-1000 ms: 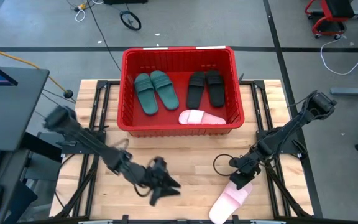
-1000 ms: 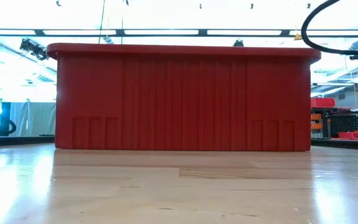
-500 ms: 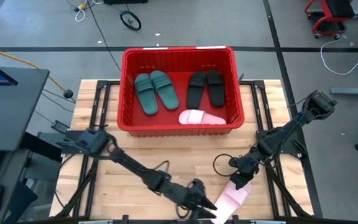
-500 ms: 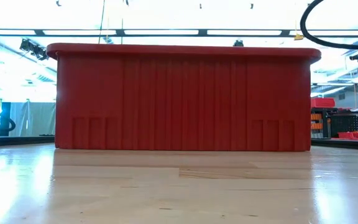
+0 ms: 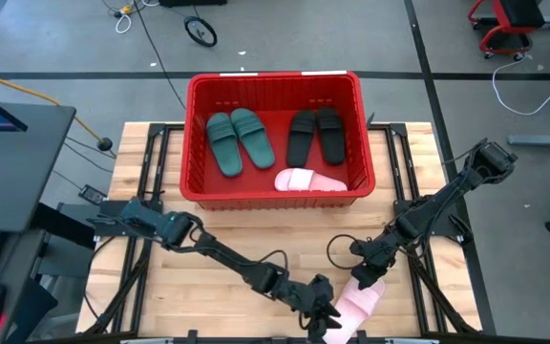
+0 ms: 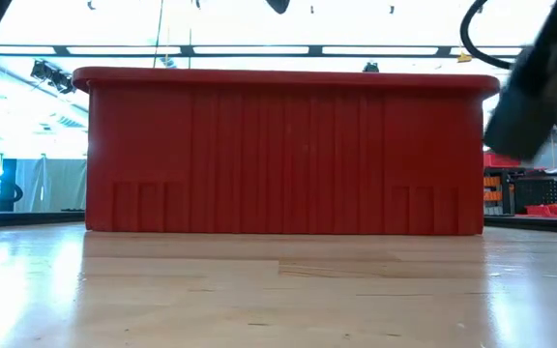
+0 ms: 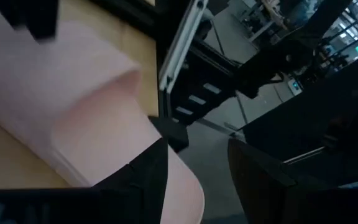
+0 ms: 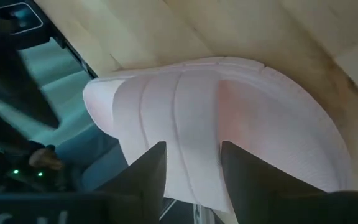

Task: Pick and place slides into bin
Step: Put the pink slide into the container

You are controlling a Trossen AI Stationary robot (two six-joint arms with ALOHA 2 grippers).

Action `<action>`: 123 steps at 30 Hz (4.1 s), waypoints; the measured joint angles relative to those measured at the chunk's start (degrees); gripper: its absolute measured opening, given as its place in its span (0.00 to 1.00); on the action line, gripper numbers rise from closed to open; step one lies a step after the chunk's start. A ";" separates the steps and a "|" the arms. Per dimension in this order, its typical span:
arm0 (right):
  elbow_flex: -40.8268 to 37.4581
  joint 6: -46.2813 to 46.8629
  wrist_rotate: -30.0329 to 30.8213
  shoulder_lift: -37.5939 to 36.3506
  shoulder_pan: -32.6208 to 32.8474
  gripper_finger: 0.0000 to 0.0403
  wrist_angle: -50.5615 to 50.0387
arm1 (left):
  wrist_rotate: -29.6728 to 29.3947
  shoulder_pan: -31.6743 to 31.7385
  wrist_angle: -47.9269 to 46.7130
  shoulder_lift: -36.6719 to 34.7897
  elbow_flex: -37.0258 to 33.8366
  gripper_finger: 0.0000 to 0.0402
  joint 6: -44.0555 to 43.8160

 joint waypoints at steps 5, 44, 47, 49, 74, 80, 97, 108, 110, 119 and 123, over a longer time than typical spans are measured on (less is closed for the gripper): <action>0.00 -0.03 1.59 0.00 0.00 0.39 0.19 | 0.15 -1.31 2.89 2.88 0.00 0.43 -1.76; -0.09 1.58 6.48 0.07 0.04 0.38 4.19 | -5.57 5.18 0.78 5.50 0.00 0.43 -8.73; -0.09 1.65 7.18 0.07 0.02 0.37 4.12 | -5.36 6.06 1.02 5.50 -0.01 0.43 -9.27; -0.09 1.65 7.62 0.07 0.02 0.37 4.12 | -5.40 6.45 2.40 5.51 -0.10 0.43 -10.29; 0.87 -2.30 8.36 -0.89 0.47 0.05 5.47 | -3.03 6.78 -3.32 5.67 7.43 0.43 -5.89; 1.40 -3.47 10.81 -6.47 2.43 0.05 7.29 | 8.04 5.58 -2.87 3.67 7.44 0.43 -11.26; 1.55 -10.00 35.77 -23.61 7.67 0.05 5.88 | -1.74 4.59 -23.43 -29.17 7.63 0.43 12.60; 24.58 -38.03 47.02 -20.53 -11.20 0.05 3.23 | -16.94 9.92 -23.44 -44.99 7.61 0.43 31.28; 30.97 -39.74 43.61 -17.95 -17.81 0.05 -4.76 | -17.09 11.39 -23.54 -45.84 7.56 0.43 32.29; 48.42 -47.96 14.62 4.14 -46.67 0.05 -22.48 | -16.96 16.79 -24.63 -46.06 7.47 0.43 32.34; 51.91 -48.92 7.87 15.25 -51.97 0.04 -21.31 | -16.90 17.41 -25.71 -46.67 7.36 0.43 32.92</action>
